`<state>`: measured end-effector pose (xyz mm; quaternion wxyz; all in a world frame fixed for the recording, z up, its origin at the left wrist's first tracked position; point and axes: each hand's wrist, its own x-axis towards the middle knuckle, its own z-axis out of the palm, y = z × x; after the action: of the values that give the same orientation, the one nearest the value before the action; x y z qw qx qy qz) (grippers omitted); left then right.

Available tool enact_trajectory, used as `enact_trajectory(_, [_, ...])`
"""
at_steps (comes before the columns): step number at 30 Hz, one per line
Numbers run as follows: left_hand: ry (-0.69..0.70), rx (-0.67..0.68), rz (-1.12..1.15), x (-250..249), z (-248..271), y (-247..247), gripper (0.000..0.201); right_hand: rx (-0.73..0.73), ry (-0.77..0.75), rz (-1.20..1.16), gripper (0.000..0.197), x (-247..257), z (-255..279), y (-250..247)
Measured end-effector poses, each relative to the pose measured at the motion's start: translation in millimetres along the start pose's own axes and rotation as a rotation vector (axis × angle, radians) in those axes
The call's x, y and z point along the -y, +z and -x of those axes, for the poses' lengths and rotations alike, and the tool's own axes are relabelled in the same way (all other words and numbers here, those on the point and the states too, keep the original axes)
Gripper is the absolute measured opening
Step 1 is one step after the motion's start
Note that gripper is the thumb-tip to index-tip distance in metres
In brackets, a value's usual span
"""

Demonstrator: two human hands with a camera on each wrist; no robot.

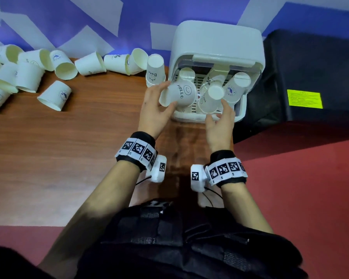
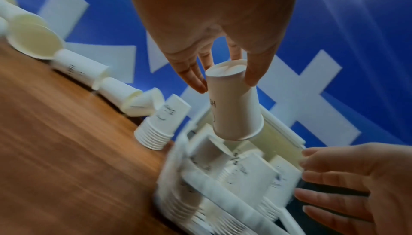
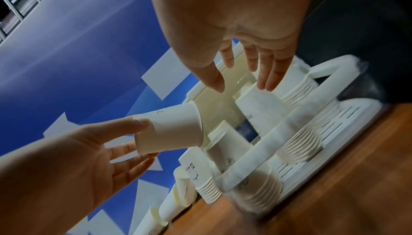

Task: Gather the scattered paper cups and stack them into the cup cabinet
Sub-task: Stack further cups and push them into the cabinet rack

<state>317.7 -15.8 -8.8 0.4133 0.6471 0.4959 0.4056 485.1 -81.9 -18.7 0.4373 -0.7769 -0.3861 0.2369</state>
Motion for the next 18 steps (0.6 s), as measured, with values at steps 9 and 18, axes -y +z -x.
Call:
enact_trajectory(9, [0.054,0.063,-0.154,-33.4,-11.6,57.2,0.056,-0.226,0.050,-0.136,0.041,-20.7,-17.8,-54.3])
enact_trajectory(18, [0.168,0.210,-0.328,-35.6,-53.7,103.5,0.049,-0.227,0.054,-0.135,0.040,-33.4,-32.7,-57.8])
